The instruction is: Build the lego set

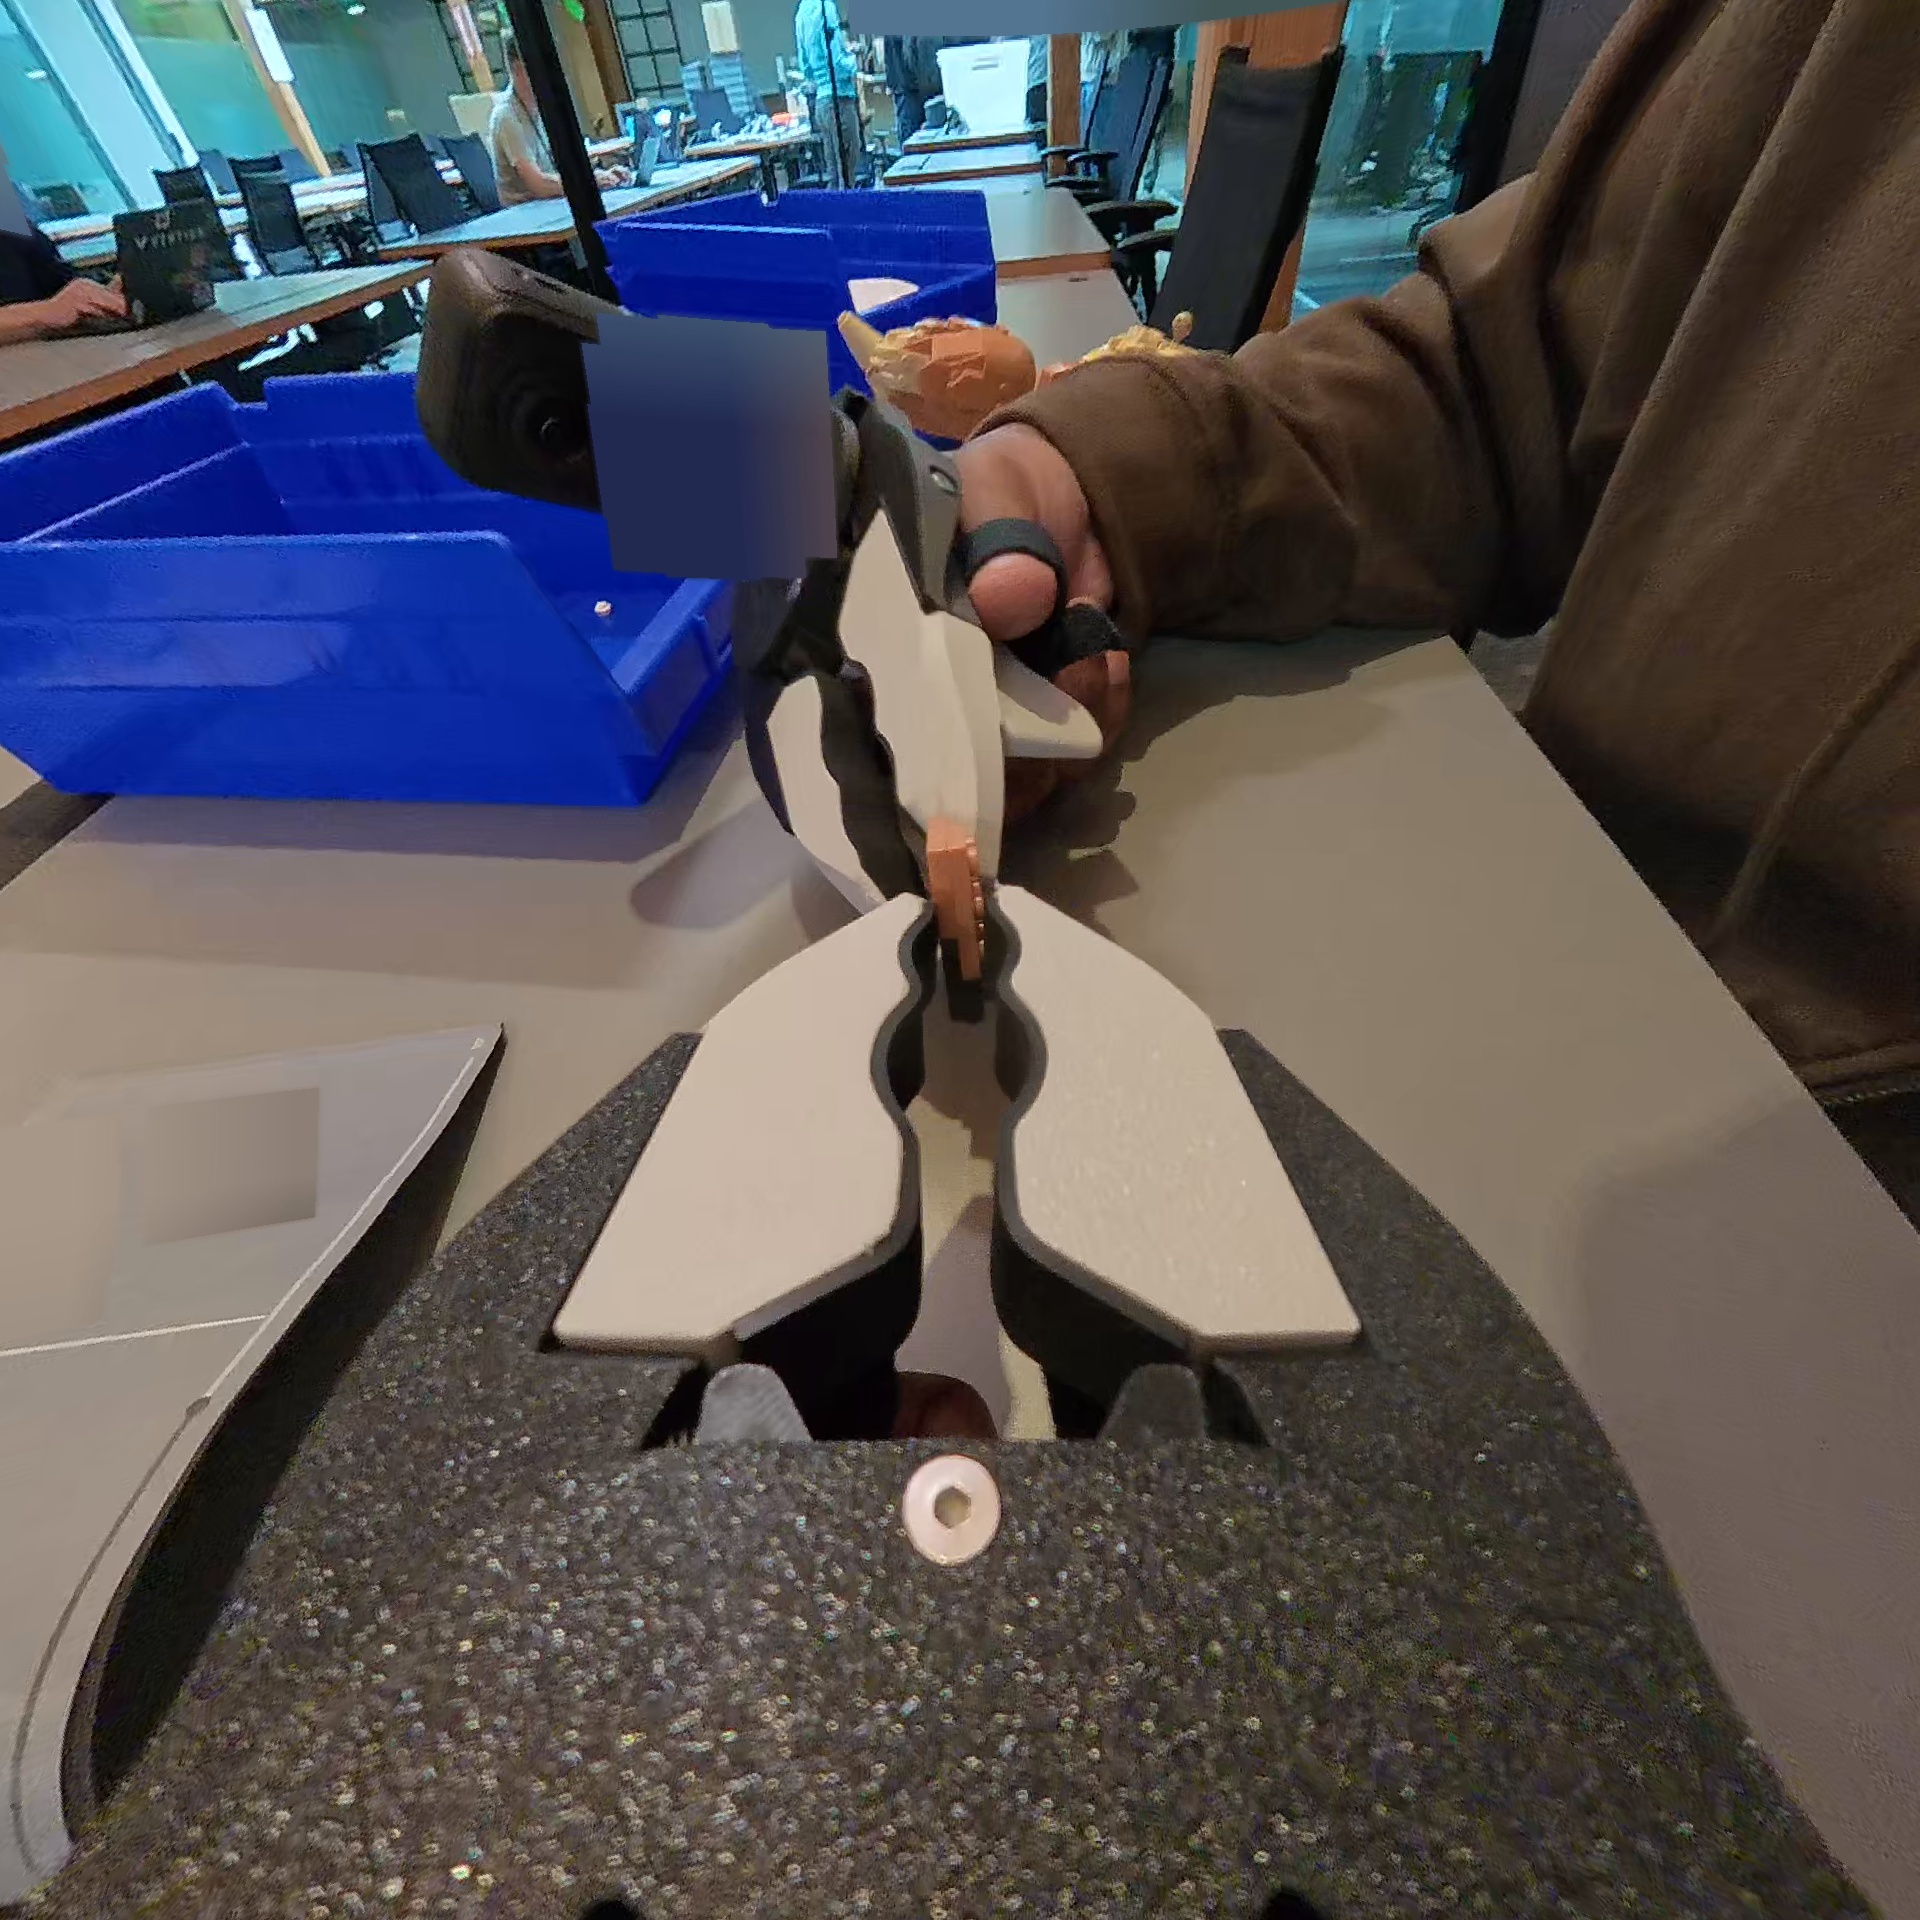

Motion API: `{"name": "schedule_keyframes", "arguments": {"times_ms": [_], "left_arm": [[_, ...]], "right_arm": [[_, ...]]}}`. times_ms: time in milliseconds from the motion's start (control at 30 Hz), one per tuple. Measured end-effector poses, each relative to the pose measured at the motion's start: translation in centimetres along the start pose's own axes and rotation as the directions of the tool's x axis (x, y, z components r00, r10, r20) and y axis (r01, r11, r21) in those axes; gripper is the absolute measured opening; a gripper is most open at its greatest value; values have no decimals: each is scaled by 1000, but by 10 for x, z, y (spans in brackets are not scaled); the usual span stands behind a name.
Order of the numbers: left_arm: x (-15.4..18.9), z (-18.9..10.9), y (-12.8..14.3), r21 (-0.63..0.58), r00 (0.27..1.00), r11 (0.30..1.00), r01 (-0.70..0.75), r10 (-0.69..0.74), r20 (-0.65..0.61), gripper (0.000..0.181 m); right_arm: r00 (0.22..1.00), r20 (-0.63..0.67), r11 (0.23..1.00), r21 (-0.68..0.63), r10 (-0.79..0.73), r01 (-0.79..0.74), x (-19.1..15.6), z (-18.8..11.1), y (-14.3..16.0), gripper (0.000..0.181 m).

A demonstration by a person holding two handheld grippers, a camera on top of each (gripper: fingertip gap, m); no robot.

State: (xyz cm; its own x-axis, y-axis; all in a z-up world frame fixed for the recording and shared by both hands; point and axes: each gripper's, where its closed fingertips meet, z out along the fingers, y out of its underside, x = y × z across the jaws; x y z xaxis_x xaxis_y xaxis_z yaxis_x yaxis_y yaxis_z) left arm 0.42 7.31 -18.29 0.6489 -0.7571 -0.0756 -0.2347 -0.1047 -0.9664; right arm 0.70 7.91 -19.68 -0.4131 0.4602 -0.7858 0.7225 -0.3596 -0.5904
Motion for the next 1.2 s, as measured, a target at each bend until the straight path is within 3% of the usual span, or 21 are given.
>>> {"name": "schedule_keyframes", "arguments": {"times_ms": [300, 500, 600, 667, 733, 1000, 1200], "left_arm": [[-7, 2, 19, -142, 999, 990, 26, -20, 44, 8], [-1, 3, 44, -316, 999, 949, -18, 25, 19, 8], [14, 3, 50, -360, 977, 915, 180, -208, -40, 8], [20, 2, 57, -406, 918, 845, 349, -396, -35, 8], [19, 2, 63, -432, 893, 809, 398, -449, -19, 8], [1, -4, 73, -460, 924, 805, 374, -365, 112, 15], [-1, -10, 63, -466, 965, 845, 261, -245, 95, 21]], "right_arm": [[937, -293, 972, -187, -191, 140, 33, -3, 18, 16], [967, -206, 979, -166, -148, 115, 21, 0, 21, 16], [973, -193, 981, -171, -126, 93, 21, 0, 24, 16], [972, -200, 980, -177, -126, 91, 22, 0, 24, 16], [971, -203, 979, -183, -128, 90, 22, 0, 26, 16], [974, -197, 982, -171, -110, 76, 21, 1, 25, 16], [984, -156, 988, -143, -87, 65, 15, 3, 23, 16]]}}
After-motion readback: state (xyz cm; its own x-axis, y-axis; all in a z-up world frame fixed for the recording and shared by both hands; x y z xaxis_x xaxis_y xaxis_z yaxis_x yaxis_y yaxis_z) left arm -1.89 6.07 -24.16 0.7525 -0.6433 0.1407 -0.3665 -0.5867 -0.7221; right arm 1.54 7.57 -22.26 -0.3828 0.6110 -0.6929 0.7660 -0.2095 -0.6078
